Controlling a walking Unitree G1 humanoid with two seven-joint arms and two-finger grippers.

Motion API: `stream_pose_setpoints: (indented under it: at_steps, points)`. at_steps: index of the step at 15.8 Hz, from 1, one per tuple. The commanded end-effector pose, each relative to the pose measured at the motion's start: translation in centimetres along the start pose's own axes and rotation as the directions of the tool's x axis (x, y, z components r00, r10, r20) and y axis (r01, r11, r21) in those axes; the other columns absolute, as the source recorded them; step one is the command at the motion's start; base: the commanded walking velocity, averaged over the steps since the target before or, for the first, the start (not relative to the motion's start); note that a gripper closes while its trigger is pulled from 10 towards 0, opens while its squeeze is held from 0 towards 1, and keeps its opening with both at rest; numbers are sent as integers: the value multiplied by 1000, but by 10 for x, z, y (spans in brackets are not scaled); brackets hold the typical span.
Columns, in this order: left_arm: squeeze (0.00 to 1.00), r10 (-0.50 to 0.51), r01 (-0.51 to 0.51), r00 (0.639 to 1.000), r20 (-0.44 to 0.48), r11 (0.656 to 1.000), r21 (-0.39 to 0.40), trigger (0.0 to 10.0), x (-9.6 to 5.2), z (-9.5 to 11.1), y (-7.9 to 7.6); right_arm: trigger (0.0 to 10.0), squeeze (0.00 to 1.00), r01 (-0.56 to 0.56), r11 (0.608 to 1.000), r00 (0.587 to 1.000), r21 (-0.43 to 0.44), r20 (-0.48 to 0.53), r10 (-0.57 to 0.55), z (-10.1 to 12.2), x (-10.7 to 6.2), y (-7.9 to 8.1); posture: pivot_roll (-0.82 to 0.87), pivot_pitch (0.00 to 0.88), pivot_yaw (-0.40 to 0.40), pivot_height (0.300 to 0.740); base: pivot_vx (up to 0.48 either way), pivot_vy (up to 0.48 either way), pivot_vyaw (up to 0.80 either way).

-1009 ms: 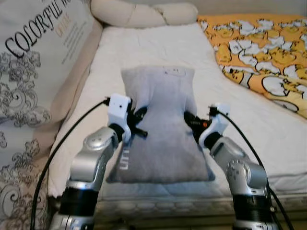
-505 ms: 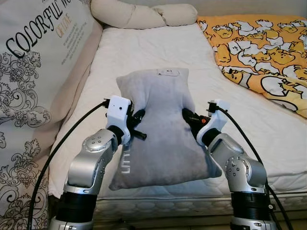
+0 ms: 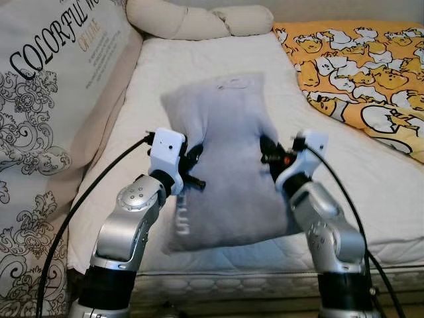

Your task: Clean up the room

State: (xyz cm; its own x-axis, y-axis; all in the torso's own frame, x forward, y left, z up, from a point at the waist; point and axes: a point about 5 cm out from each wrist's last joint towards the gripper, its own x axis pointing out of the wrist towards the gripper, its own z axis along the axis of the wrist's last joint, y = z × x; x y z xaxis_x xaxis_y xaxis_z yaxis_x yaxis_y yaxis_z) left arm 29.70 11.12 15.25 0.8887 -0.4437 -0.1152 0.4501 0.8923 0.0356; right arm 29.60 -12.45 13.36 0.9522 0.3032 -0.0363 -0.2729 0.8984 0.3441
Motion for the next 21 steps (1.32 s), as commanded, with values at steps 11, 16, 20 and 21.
stream_pose_setpoints:
  at_steps: [11,16,20,21]
  points:
    - [0,47,-46,999,-19,997,64,10000,-5,-4,4,10000,0,12,1000,1000,16,-16,-12,-17,-12,-1,18,0,47,740,0,275,0]
    - [0,57,-55,998,-26,996,71,10000,-6,-4,6,10000,0,9,1000,1000,22,-23,-8,-18,-10,-1,25,0,42,740,0,387,0]
    - [0,74,-72,997,-22,993,90,10000,-6,-4,5,10000,0,8,999,1000,31,-27,-7,-21,-10,1,29,0,45,740,0,-97,0]
    - [0,93,-91,996,-15,992,83,10000,-7,-3,7,10000,0,9,999,1000,32,-27,-8,-21,-10,1,29,0,43,740,0,0,0]
